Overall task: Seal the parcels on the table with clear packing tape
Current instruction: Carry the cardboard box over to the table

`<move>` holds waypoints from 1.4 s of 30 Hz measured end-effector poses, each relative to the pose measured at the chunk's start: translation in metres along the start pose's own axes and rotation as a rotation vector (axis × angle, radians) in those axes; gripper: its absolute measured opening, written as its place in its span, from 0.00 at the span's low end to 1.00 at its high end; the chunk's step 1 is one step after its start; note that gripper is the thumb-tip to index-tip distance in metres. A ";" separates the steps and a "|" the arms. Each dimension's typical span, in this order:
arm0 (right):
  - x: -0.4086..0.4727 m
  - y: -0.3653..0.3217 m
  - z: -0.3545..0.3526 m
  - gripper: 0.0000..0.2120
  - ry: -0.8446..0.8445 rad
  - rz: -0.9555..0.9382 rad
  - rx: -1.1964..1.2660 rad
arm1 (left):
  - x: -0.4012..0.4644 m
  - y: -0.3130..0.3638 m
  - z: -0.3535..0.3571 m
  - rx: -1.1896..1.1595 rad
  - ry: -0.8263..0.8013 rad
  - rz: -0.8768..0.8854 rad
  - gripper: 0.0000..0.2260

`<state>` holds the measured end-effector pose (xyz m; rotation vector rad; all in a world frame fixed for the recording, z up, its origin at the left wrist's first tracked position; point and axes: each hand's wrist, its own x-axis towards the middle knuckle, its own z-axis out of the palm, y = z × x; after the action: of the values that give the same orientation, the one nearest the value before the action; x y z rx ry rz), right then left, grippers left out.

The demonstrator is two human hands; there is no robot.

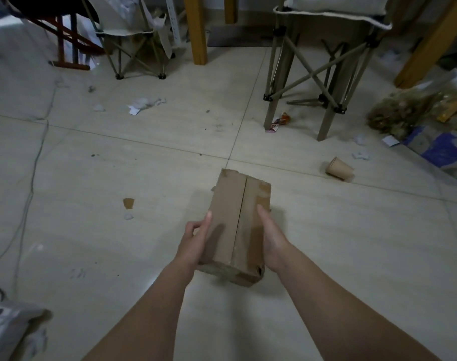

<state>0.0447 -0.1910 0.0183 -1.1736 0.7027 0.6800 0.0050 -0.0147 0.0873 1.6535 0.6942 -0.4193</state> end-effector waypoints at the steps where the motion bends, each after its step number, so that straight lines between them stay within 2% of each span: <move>1: -0.027 -0.018 0.013 0.51 -0.007 -0.011 0.008 | -0.004 0.009 0.000 -0.025 -0.007 0.009 0.22; 3: -0.061 -0.047 0.027 0.37 -0.017 -0.033 0.017 | -0.013 0.028 -0.001 -0.049 -0.011 0.042 0.22; 4: -0.070 -0.057 0.028 0.34 -0.030 -0.044 0.030 | -0.020 0.037 -0.002 -0.069 -0.006 0.057 0.22; 10: -0.155 -0.128 0.049 0.26 -0.064 -0.061 0.044 | -0.077 0.114 -0.021 -0.174 -0.016 0.070 0.22; 15: -0.245 -0.205 0.068 0.29 -0.073 -0.133 0.009 | -0.133 0.197 -0.046 -0.331 -0.097 0.029 0.29; 19: -0.320 -0.271 0.081 0.26 -0.046 -0.237 -0.056 | -0.188 0.267 -0.066 -0.467 -0.168 0.028 0.37; 20: -0.341 -0.285 0.086 0.28 -0.039 -0.246 -0.082 | -0.203 0.285 -0.071 -0.482 -0.180 0.041 0.36; 23: -0.403 -0.323 0.100 0.42 -0.017 -0.227 -0.179 | -0.255 0.344 -0.085 -0.522 -0.206 0.080 0.31; 24: -0.424 -0.335 0.105 0.41 -0.027 -0.217 -0.204 | -0.273 0.364 -0.090 -0.535 -0.221 0.084 0.30; 27: -0.487 -0.373 0.119 0.28 -0.088 -0.239 -0.219 | -0.331 0.424 -0.105 -0.561 -0.241 0.081 0.25; 31: -0.565 -0.423 0.136 0.30 -0.115 -0.305 -0.226 | -0.401 0.498 -0.127 -0.511 -0.245 0.096 0.13; 33: -0.599 -0.444 0.144 0.31 -0.117 -0.336 -0.210 | -0.433 0.529 -0.138 -0.461 -0.225 0.099 0.16; 35: -0.631 -0.459 0.153 0.30 -0.107 -0.356 -0.193 | -0.456 0.553 -0.149 -0.388 -0.193 0.097 0.28; 36: -0.646 -0.465 0.156 0.29 -0.105 -0.367 -0.188 | -0.465 0.563 -0.154 -0.327 -0.195 0.107 0.28; 38: -0.665 -0.474 0.159 0.27 -0.102 -0.379 -0.157 | -0.481 0.577 -0.163 -0.240 -0.225 0.134 0.17; 39: -0.677 -0.479 0.161 0.28 -0.103 -0.390 -0.137 | -0.491 0.586 -0.169 -0.231 -0.240 0.138 0.15; 42: -0.708 -0.489 0.168 0.39 -0.070 -0.430 -0.103 | -0.503 0.604 -0.190 -0.236 -0.269 0.158 0.21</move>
<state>0.0196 -0.2247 0.8936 -1.3362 0.3408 0.3952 -0.0020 0.0119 0.8954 1.3853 0.3931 -0.4188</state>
